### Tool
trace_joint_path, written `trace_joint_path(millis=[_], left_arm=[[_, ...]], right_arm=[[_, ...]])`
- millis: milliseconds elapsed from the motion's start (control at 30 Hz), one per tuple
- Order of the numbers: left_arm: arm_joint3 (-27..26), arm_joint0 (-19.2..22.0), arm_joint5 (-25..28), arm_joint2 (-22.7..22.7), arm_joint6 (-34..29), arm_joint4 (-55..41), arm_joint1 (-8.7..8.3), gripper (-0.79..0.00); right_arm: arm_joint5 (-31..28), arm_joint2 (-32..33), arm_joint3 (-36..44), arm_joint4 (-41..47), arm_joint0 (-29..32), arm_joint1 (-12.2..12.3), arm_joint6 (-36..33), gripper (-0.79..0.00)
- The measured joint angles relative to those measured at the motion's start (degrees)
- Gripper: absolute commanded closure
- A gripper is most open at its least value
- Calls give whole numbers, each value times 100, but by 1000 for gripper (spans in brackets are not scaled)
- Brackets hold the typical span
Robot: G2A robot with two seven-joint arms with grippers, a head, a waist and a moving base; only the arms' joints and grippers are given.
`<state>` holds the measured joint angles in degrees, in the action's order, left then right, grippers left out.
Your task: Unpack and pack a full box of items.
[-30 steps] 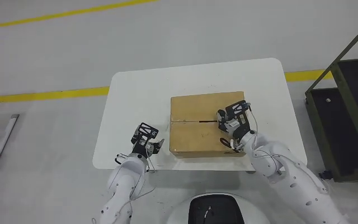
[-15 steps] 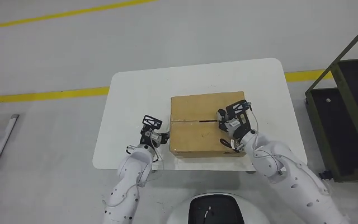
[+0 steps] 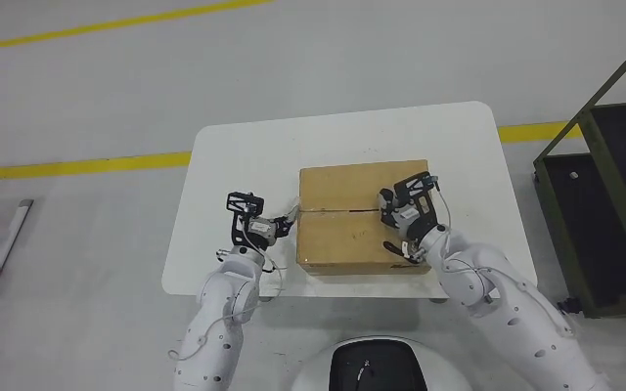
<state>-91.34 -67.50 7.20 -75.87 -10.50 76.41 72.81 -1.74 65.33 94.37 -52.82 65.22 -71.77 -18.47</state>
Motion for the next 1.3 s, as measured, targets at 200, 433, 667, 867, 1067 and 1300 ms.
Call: trace_joint_path(millis=[200, 433, 667, 867, 1067, 1300], left_arm=[[-39, 93, -76, -10, -28, 84, 4, -785], [-214, 427, -61, 148, -49, 307, 30, -785], [-315, 818, -5, 450, -167, 522, 80, -785], [-438, 1163, 153, 767, -283, 823, 126, -785], [-342, 1511, 249, 1184, -328, 859, 216, -785], [-113, 1825, 381, 1775, -298, 989, 343, -785]], right_arm=[[2, -11, -40, 18, -33, -24, 16, 0], [-24, -5, -56, 24, -28, -42, -25, 0], [-18, 70, 11, 38, 20, -49, -33, 0], [-4, 343, 242, 178, 153, -22, -79, -6], [82, 843, 578, 340, 409, 35, -82, -62], [199, 1742, 899, 647, 837, 125, -76, -68]])
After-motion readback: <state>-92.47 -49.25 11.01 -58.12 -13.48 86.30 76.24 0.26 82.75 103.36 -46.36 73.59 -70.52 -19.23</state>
